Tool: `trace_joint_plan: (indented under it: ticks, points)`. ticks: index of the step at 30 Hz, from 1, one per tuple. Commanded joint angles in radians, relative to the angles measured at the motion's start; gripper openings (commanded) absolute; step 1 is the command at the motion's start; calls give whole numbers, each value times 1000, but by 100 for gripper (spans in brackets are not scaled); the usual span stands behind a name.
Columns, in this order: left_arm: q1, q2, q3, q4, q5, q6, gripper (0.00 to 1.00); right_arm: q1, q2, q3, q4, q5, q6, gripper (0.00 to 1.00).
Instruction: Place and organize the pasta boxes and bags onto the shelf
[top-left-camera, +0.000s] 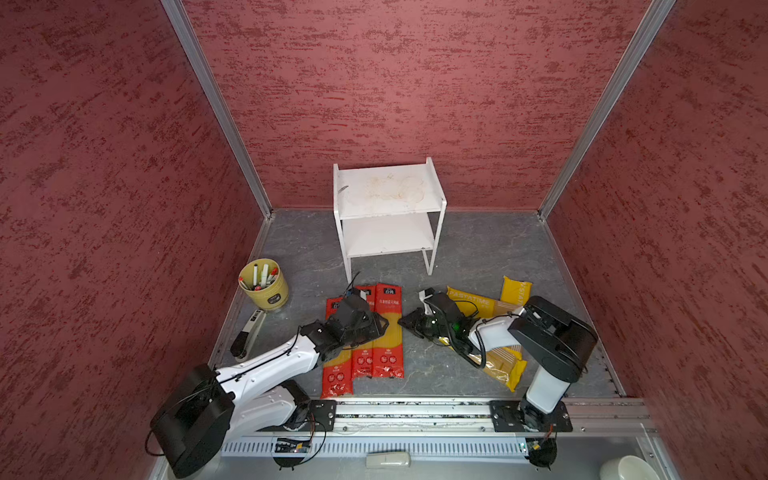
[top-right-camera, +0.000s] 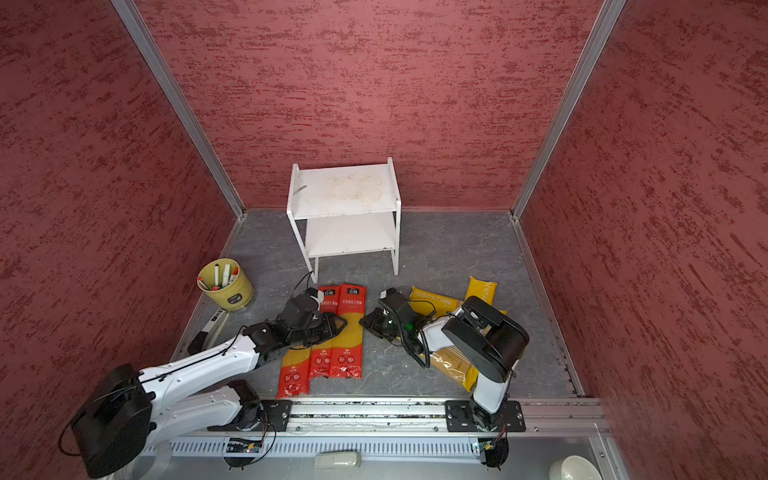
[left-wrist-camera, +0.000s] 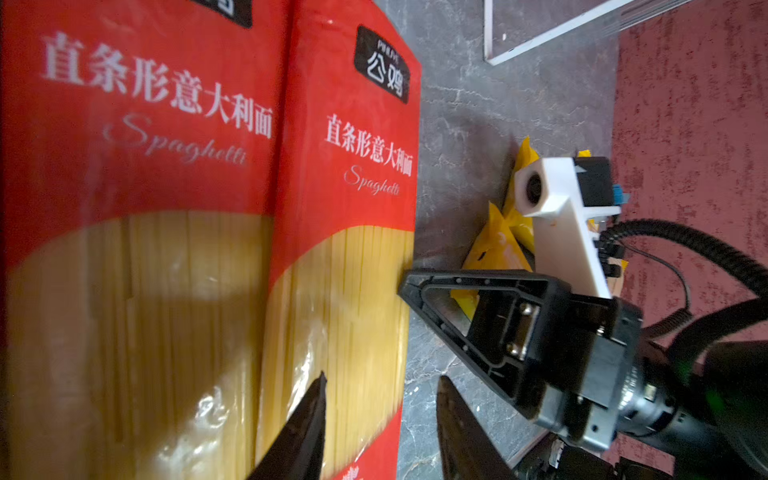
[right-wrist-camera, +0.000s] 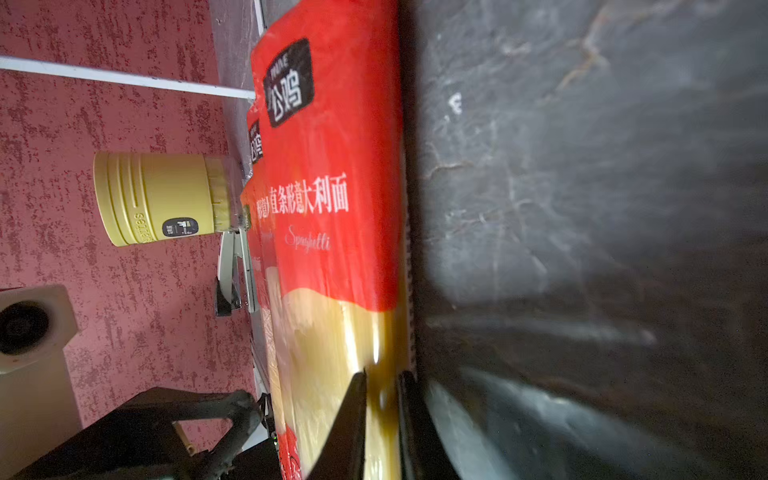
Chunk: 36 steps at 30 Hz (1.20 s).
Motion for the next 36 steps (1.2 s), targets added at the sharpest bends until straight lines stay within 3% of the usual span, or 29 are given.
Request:
trace_joint_plan:
  ticks: [1, 7, 12, 14, 20, 26, 29, 33, 36]
  points:
    - [14, -31, -18, 3, 13, 8, 43, 1, -35, -13, 70, 12, 22, 13]
    - [42, -73, -19, -24, 26, 20, 41, 1, -48, -26, 83, 17, 25, 9]
    - [48, -73, -31, -53, 14, 27, 41, 1, -54, -16, -17, 44, 28, 33]
    - [54, -56, -49, -44, 10, 18, 41, 1, -50, -10, -51, 65, 19, 38]
    - [32, 27, -61, 48, 8, -3, 41, 12, 4, 25, -11, 50, 4, 41]
    - [18, 144, -77, 160, 40, -16, 31, 31, 62, 56, 121, 9, -29, 35]
    - [7, 160, -60, 162, 45, -3, 26, 34, 73, 47, 205, 0, -29, 26]
    - [23, 94, -48, 93, 23, 22, 26, 33, 37, 13, 268, 12, -46, 13]
    - [61, 26, -48, 37, 43, 49, 34, 35, -7, -3, 278, 15, -79, 7]
